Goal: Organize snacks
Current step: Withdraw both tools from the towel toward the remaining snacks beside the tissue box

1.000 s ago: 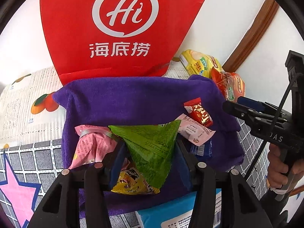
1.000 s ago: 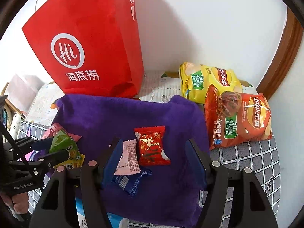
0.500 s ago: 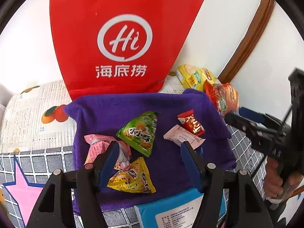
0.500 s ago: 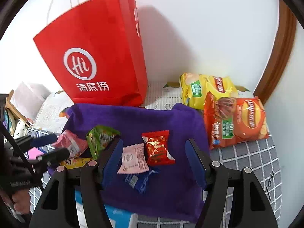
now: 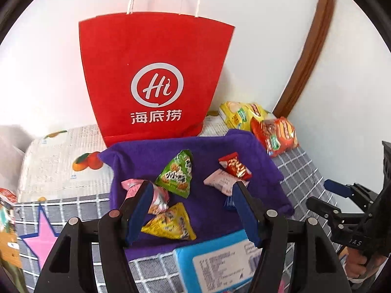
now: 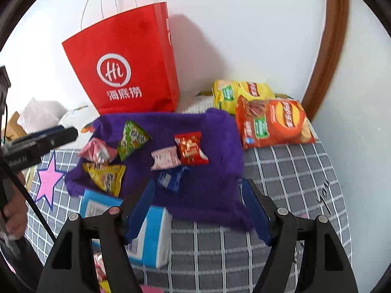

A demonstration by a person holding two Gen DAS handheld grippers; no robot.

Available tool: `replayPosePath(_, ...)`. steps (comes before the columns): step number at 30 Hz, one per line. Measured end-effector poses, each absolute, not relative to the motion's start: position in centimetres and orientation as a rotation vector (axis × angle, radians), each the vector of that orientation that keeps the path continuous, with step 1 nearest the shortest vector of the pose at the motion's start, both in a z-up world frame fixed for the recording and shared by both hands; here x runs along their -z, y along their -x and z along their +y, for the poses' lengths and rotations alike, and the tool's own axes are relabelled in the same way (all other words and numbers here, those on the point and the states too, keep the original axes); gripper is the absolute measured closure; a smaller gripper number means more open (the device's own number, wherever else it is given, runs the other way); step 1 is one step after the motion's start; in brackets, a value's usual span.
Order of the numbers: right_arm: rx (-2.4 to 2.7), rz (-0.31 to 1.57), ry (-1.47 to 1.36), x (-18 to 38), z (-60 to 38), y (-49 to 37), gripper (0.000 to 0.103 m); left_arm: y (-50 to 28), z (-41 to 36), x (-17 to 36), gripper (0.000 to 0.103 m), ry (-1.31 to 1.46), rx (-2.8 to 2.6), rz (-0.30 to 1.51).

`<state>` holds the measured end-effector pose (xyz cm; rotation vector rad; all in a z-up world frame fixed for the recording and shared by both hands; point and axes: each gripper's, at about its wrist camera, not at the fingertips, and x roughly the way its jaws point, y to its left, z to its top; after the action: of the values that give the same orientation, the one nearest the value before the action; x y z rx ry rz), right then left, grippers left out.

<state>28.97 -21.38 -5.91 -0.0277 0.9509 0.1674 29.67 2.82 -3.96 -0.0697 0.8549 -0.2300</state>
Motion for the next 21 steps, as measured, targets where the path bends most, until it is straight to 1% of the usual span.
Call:
replayPosePath(5, -0.175, 0.928, 0.005, 6.0, -21.7, -26.0, 0.03, -27.2, 2.7, 3.5, 0.038, 0.002, 0.204, 0.812)
replayPosePath(14, -0.196, 0.869, 0.007, 6.0, -21.5, -21.9, 0.03, -21.9, 4.7, 4.6, 0.038, 0.06, 0.179, 0.833)
replayPosePath(20, -0.218, 0.892, 0.006, 7.5, -21.5, -20.0, 0.03, -18.8, 5.4, 5.3, 0.038, 0.079, 0.15, 0.825)
replayPosePath(21, -0.221, 0.903, 0.005, 7.9, -21.5, -19.7, 0.032, -18.4, 5.5, 5.4, 0.038, 0.08, 0.144, 0.824)
